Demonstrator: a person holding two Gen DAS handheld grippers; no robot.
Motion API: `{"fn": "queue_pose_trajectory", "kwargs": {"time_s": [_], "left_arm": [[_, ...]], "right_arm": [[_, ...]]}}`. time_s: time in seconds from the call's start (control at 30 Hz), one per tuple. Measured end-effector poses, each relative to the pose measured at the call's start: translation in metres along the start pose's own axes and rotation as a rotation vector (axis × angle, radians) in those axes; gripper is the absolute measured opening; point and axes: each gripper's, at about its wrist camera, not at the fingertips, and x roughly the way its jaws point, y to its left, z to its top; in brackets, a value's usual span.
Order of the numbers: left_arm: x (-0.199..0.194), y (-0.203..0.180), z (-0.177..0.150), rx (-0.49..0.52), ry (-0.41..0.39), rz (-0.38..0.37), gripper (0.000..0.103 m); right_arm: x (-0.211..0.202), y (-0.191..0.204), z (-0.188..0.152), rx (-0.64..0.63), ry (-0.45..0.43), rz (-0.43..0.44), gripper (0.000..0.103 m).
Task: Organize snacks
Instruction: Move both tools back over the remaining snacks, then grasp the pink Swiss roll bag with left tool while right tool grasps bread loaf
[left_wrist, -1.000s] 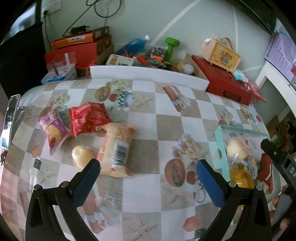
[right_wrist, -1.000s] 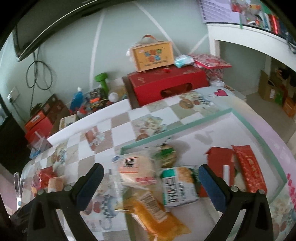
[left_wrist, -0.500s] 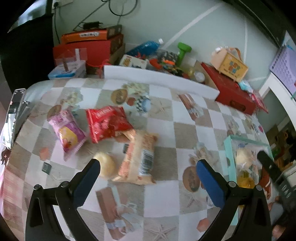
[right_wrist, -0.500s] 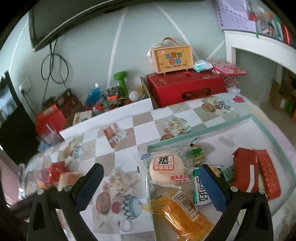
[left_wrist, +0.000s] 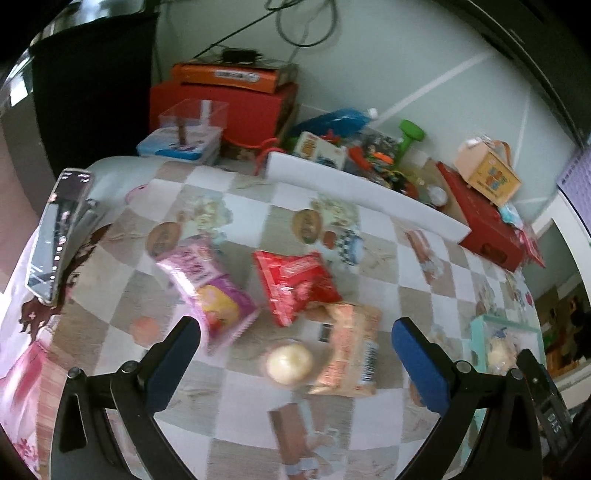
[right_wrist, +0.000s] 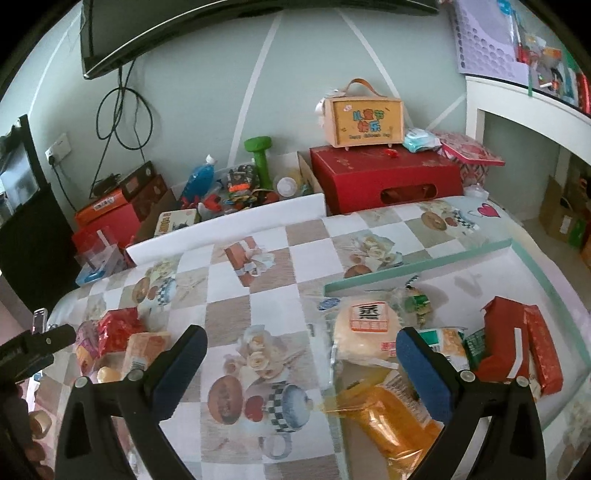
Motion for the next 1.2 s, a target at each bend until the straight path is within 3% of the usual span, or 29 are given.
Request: {"fn": "queue_pose_trajectory", "kwargs": {"time_s": [0.67, 1.2], "left_arm": [[0.029, 0.072, 0.027, -0.187, 0.038, -0.038, 0.103], [0.076, 0.086, 0.031, -0.192, 0.082, 0.003, 0.103]], "right_arm": [[0.024, 0.07, -0.005, -0.116, 0.071, 0.058, 0.103], [0.087, 0.153, -0.032, -0.252, 0.217, 0.108, 0.103]]}}
